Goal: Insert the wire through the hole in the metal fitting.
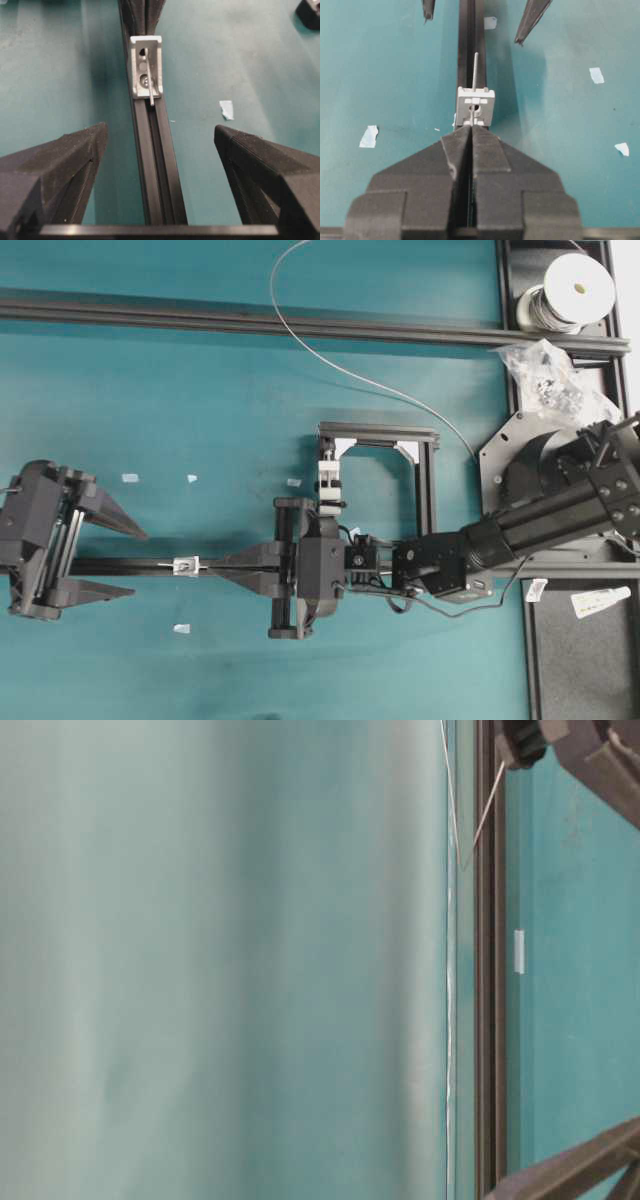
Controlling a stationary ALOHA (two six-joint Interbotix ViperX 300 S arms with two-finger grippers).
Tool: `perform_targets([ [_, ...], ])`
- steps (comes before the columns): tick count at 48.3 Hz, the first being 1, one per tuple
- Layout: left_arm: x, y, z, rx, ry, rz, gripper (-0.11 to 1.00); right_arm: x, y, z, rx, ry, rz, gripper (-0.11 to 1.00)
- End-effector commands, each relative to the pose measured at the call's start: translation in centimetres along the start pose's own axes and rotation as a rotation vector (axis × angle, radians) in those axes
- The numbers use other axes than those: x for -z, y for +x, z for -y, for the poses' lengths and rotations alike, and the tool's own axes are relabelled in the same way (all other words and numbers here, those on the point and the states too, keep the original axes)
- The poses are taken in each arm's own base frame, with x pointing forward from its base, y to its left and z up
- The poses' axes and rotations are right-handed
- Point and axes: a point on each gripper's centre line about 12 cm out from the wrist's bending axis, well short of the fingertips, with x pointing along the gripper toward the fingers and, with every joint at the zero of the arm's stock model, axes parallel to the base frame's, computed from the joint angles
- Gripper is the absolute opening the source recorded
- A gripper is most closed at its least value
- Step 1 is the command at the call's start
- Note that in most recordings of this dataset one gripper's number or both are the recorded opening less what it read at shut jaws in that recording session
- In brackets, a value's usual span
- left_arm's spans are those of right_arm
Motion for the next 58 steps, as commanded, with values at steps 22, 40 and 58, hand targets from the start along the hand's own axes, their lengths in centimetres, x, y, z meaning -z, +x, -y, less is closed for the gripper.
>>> perform_targets([
  [22, -1.1, 1.8, -0.6, -0.017, -0.043, 0.025, 0.77, -1.1, 0.5, -0.2, -0.009, 0.005, 0.033, -0.01],
  [40, -1.3, 2.0, -1.6, -0.041, -0.142, 0.031, 0.73, -1.1, 0.7, -0.1, -0.007, 0.009, 0.018, -0.01],
  [58, -0.9, 2.2, -1.3, -0.037, -0.170, -0.026, 0.53, -1.1, 0.7, -0.1, -0.008, 0.010, 0.018, -0.01],
])
